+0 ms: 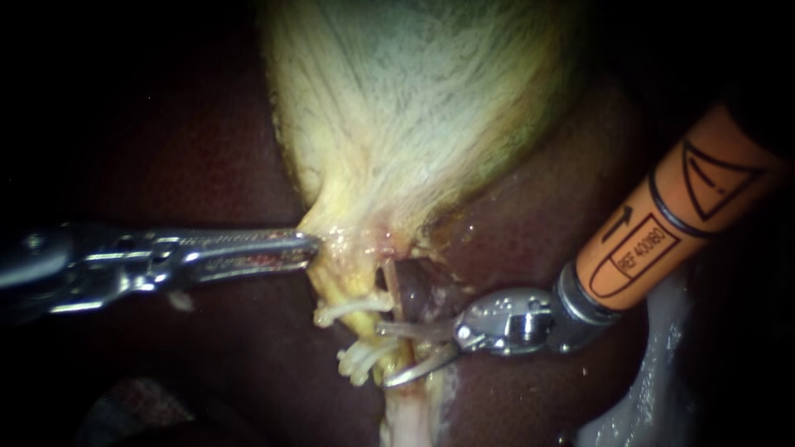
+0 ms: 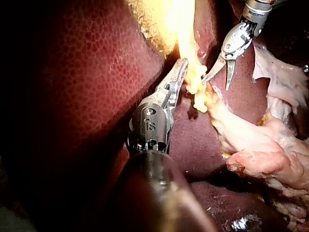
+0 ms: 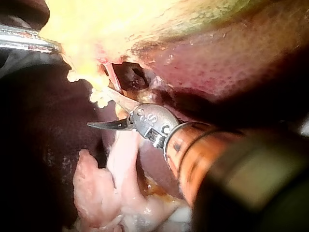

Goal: Go to the cutting position left tube

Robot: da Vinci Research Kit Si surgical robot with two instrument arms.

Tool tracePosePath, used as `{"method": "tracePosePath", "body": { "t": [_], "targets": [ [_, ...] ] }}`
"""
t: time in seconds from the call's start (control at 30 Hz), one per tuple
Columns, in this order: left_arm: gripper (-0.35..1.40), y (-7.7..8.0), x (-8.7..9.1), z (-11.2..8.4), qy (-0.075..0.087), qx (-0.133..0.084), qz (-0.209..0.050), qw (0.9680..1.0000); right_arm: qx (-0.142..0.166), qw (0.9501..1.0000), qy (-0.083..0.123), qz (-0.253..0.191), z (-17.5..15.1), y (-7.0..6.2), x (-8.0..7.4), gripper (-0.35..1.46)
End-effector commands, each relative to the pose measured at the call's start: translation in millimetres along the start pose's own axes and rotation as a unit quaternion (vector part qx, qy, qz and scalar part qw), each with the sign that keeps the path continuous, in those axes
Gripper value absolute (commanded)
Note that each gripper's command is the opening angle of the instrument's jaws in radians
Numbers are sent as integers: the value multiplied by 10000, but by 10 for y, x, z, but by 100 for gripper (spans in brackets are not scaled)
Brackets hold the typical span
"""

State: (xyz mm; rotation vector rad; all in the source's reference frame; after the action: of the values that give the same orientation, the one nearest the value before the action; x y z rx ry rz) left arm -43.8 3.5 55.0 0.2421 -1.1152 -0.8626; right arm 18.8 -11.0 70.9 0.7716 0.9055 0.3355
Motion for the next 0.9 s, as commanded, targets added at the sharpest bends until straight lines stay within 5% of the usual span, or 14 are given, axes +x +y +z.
{"method": "tracePosePath", "body": {
  "t": [0.03,0.9],
  "targets": [
    [-35,-1,0,0,1,-1,3,10000,-9,10000,-12,0,0,2,0,98],
    [-35,-16,-2,-3,-16,8,10,10000,-129,9997,-193,29,8,19,3,98]
  ]
}}
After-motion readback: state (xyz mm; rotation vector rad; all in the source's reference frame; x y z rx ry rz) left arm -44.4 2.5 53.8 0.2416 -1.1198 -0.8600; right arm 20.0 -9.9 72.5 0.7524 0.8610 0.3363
